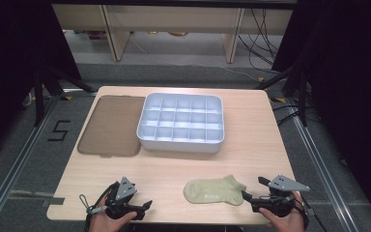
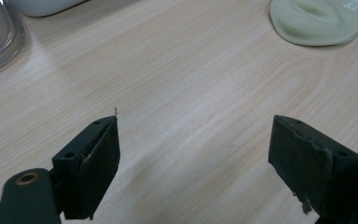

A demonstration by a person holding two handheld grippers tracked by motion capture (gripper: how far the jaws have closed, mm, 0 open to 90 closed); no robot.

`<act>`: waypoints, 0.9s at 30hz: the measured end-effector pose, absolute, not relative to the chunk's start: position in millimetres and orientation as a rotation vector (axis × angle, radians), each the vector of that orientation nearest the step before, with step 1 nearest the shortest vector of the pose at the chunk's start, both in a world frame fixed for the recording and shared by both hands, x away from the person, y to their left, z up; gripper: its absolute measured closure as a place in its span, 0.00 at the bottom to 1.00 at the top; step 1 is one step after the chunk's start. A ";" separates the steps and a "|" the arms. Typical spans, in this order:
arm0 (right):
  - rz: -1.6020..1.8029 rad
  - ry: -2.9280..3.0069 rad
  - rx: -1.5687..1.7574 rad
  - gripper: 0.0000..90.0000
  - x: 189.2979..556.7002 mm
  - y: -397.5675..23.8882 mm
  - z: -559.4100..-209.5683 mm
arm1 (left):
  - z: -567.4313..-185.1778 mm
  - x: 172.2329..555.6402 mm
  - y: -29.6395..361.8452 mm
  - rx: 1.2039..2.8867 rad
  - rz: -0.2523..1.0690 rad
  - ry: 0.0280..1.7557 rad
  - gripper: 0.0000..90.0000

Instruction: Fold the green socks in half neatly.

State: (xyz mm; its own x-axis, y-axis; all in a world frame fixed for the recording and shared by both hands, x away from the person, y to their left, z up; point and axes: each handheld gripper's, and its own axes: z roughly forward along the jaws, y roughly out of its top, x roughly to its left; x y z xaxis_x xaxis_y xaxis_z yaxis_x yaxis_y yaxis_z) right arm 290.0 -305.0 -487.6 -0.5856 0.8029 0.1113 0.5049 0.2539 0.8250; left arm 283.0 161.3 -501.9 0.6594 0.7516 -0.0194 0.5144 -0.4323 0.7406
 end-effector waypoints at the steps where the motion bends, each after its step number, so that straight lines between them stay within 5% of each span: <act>1: 1.251 2.193 1.207 0.17 289.8 -304.4 -488.2 | -502.5 283.7 161.4 2.110 0.398 0.971 0.17; 6: 1.265 2.190 1.195 0.19 290.4 -303.5 -487.5 | -501.5 284.4 157.3 2.008 0.285 1.005 0.16; 12: 1.281 2.182 1.183 0.20 291.3 -305.9 -487.5 | -495.0 286.9 143.3 1.998 0.296 0.967 0.16; 27: 1.321 2.179 1.172 0.23 290.7 -302.5 -486.6 | -495.4 308.6 95.6 2.110 0.222 0.899 0.22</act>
State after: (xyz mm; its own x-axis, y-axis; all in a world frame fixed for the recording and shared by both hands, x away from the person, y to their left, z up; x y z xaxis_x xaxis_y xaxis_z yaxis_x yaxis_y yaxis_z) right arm 290.7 -302.5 -486.6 -0.6048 0.7864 0.1258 0.4752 0.2295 0.8494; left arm 308.6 95.6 -495.4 0.7302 0.6683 -0.1424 0.5250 -0.4154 0.7428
